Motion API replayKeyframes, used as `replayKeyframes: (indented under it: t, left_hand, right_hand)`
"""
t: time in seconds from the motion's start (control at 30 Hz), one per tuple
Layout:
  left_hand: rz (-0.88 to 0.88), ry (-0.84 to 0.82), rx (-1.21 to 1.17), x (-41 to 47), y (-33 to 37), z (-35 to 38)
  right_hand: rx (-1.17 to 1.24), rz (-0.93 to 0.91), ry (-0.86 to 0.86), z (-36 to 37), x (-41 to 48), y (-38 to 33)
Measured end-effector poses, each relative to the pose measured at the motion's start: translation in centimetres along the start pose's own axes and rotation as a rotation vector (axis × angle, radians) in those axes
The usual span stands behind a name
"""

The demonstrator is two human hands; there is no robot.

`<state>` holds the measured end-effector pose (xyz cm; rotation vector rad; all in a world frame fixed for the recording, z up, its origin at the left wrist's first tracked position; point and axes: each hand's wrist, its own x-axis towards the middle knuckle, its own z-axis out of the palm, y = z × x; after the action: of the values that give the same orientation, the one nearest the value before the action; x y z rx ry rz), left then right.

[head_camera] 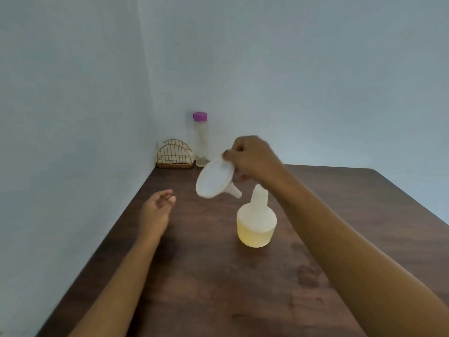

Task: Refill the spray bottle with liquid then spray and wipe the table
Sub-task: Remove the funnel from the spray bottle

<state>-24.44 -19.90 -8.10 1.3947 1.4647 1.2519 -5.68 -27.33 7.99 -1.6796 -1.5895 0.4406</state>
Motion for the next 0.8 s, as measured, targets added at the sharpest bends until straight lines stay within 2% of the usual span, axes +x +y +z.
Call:
replayKeyframes:
  t: [0.07, 0.17, 0.23, 0.33, 0.4, 0.47, 0.53, 0.6, 0.7, 0.8]
  left_hand:
    - [-0.023, 0.054, 0.183, 1.1, -2.2, -2.1]
    - [0.025, 0.018, 0.501, 1.5, -4.8, -2.9]
    - [0.088, -0.014, 0.633, 1.5, -5.3, -2.6]
    - [0.131, -0.012, 0.665, 1.9, -5.3, -2.3]
    - [0.11, -0.006, 0.655, 2.1, -5.5, -2.4]
    - [0.113, -0.008, 0.662, 2.0, -5.5, -2.4]
    - [0.115, -0.001, 0.662, 1.9, -5.4, -2.4]
    - [0.117, 0.005, 0.665, 1.8, -5.3, -2.4]
    - [0.129, 0.005, 0.683, 1.7, -5.2, -2.3]
    - [0.136, -0.005, 0.705, 1.8, -5.3, -2.2]
  right_hand:
    - [-0.357, -0.091, -0.092, 3.0, 0.1, -0.3]
    - [-0.751, -0.204, -0.16, 7.6, -0.6, 0.2]
    - [-0.906, -0.278, -0.212, 10.7, -1.5, 0.9]
    - [-1.013, -0.358, -0.248, 14.9, -3.8, 2.1]
    - [-1.085, -0.314, -0.239, 17.1, -5.2, 2.8]
    - [-1.118, -0.255, -0.28, 18.1, -5.8, 3.3]
    - [-1.113, -0.304, -0.301, 19.0, -5.8, 4.5]
    - [-1.112, -0.372, -0.187, 18.9, -6.2, 4.8]
    - [-0.941, -0.464, -0.145, 18.0, -7.1, 5.9]
    - [-0.716, -0.444, -0.029, 15.8, -8.9, 6.1]
